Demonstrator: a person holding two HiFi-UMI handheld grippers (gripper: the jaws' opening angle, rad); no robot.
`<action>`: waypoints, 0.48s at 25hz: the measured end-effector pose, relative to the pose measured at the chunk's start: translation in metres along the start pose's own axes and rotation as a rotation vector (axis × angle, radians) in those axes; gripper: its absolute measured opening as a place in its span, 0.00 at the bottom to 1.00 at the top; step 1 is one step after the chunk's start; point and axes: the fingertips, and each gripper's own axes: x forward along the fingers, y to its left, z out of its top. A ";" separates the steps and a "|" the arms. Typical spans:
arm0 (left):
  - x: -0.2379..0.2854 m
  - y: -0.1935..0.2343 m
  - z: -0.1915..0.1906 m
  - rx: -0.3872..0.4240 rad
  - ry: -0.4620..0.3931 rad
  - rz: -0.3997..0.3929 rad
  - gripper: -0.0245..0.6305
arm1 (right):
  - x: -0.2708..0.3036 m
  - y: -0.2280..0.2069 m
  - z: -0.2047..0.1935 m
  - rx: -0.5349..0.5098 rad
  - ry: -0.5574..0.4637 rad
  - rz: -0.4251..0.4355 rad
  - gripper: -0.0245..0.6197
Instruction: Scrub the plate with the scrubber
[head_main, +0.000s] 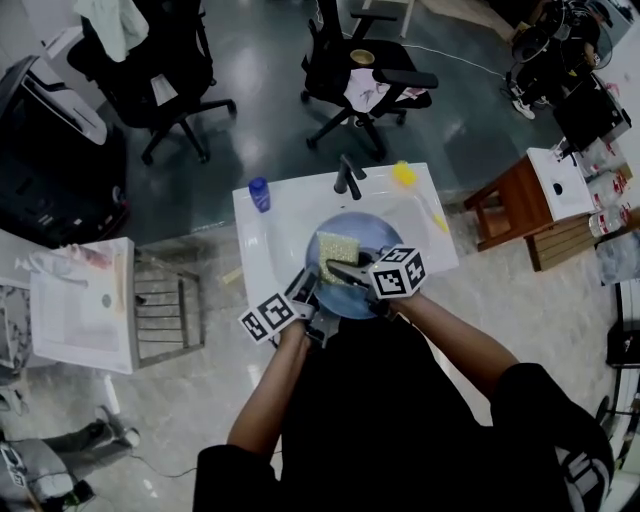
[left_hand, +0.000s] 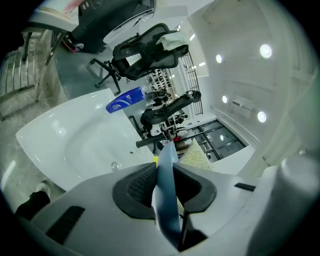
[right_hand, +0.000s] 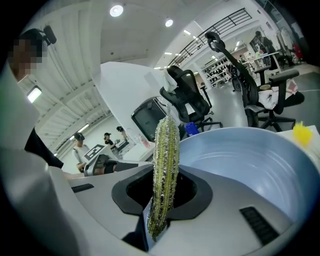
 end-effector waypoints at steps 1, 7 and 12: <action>0.001 -0.002 -0.002 0.000 0.008 -0.009 0.16 | -0.001 -0.003 0.002 -0.009 -0.002 -0.011 0.13; 0.005 -0.007 -0.013 0.004 0.063 -0.036 0.16 | -0.008 -0.018 0.010 -0.037 -0.020 -0.051 0.12; 0.008 -0.012 -0.010 -0.007 0.073 -0.061 0.16 | -0.012 -0.027 0.020 -0.090 -0.031 -0.081 0.13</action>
